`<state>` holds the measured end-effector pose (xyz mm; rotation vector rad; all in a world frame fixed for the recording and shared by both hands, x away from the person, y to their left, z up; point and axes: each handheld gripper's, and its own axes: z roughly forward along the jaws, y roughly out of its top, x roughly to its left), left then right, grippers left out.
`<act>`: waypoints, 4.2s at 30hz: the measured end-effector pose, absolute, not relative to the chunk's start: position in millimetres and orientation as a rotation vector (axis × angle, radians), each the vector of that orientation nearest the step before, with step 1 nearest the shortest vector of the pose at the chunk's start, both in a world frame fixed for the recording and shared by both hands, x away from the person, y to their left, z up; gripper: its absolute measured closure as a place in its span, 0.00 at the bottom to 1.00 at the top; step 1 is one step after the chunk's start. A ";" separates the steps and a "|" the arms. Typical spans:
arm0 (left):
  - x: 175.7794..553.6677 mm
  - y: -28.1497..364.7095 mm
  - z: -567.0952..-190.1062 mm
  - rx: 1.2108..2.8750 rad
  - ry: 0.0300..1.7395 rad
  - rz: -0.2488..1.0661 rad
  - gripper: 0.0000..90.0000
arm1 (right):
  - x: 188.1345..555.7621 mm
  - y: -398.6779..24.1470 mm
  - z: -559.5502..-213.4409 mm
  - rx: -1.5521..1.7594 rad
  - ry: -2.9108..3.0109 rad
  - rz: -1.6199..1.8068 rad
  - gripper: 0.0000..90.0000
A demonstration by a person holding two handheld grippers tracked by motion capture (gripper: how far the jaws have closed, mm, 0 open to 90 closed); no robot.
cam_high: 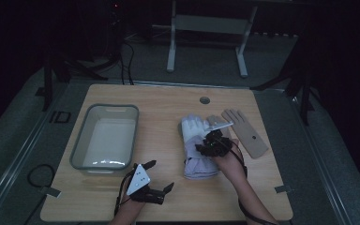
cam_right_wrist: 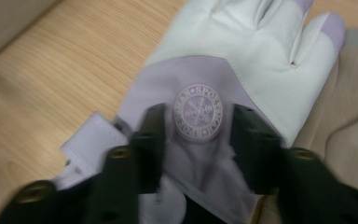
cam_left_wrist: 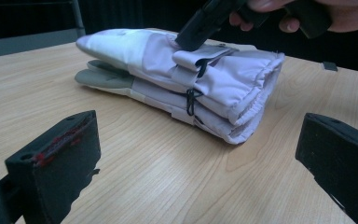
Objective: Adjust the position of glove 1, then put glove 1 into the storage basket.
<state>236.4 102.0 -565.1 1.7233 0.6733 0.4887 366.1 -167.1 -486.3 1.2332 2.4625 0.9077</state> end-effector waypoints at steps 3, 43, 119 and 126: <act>236.8 102.1 -565.0 1.724 0.677 0.488 0.00 | 361.4 -173.6 -479.1 1.170 2.457 0.942 0.48; 262.6 78.5 -524.3 1.812 0.838 0.430 0.00 | 347.2 -266.3 -470.6 1.087 2.328 1.229 0.18; 324.7 25.0 -539.7 2.097 1.067 -0.123 0.83 | 362.7 -193.9 -520.6 1.268 2.467 0.974 0.90; 328.8 32.0 -526.9 2.119 1.061 -0.125 0.84 | 360.8 -189.3 -510.9 1.268 2.439 1.011 0.90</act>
